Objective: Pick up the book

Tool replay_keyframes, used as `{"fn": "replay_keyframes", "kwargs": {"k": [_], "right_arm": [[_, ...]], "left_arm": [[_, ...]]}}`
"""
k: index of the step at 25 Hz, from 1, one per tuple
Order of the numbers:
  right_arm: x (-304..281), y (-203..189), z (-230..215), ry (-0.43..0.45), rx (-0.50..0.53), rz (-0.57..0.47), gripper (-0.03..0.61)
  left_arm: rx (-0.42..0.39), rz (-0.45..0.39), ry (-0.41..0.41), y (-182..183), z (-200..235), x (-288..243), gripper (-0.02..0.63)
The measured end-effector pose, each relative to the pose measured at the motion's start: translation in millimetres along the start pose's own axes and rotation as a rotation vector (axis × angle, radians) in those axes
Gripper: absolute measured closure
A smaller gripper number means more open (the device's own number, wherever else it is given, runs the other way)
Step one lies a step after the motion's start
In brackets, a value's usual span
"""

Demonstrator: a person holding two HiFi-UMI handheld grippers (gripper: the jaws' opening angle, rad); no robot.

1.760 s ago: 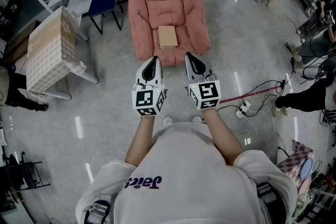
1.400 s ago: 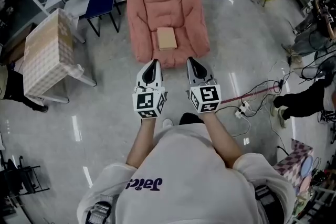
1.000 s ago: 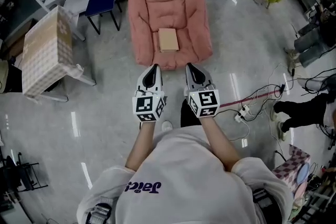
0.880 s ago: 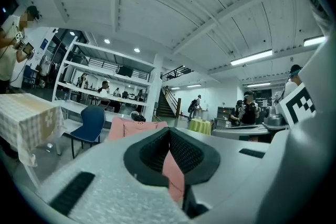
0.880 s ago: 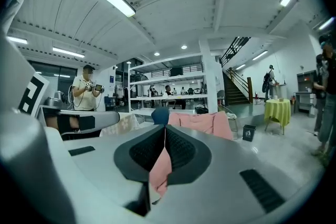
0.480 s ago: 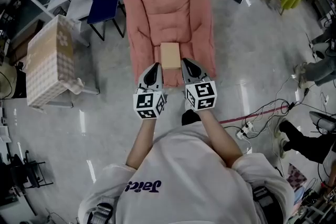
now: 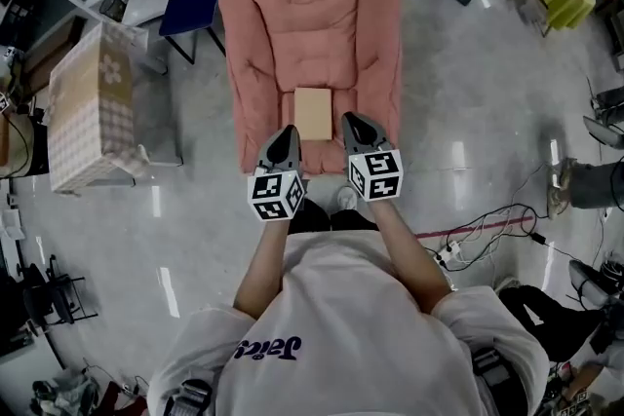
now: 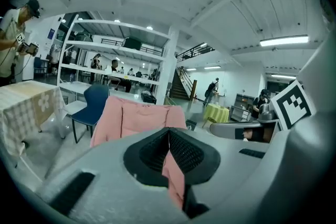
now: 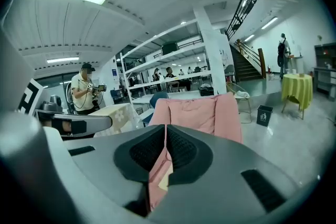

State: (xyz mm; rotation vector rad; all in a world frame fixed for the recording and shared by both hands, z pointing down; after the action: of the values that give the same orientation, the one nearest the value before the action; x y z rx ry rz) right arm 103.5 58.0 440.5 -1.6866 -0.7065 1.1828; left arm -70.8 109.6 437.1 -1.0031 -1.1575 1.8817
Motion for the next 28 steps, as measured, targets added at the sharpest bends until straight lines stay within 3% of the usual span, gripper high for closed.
{"fn": "replay_keyframes", "kwargs": {"k": [8,12,19,25,28], "right_arm": [[-81.3,-57.2,-26.0,0.023,-0.084,0.212,0.563],[-121.6,-98.0,-31.4,0.043,-0.152,0.381,0.563],[-202.8,-159.3,-42.9,0.028,-0.124,0.536,0.553],[-252.4,-213.5,-54.7,0.020,-0.134,0.648,0.529],[-272.9,-248.3,-52.4,0.035,-0.163,0.705,0.465]], "left_arm": [[0.097,0.151,0.030,-44.6,60.3,-60.4,0.597],[0.209,0.248,0.014,-78.8,99.4,-95.0,0.597],[0.335,0.401,0.035,-143.9,173.4,-154.1,0.592],[0.413,0.494,0.019,-203.9,216.6,-194.5,0.515],[0.464,0.539,0.015,-239.5,236.5,-204.2,0.494]]}}
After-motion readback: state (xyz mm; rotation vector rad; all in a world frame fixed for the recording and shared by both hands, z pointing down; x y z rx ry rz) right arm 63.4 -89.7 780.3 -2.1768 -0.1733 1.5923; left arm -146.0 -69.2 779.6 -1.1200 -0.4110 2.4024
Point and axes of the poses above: the fingertips, and each gripper's own axes: x backward along the fingers, z to its left, y out of its top, the point moved 7 cm from there along x, backward along the fingers, and after that the axes turned 14 degrees about -y, right-handed, at the moved point
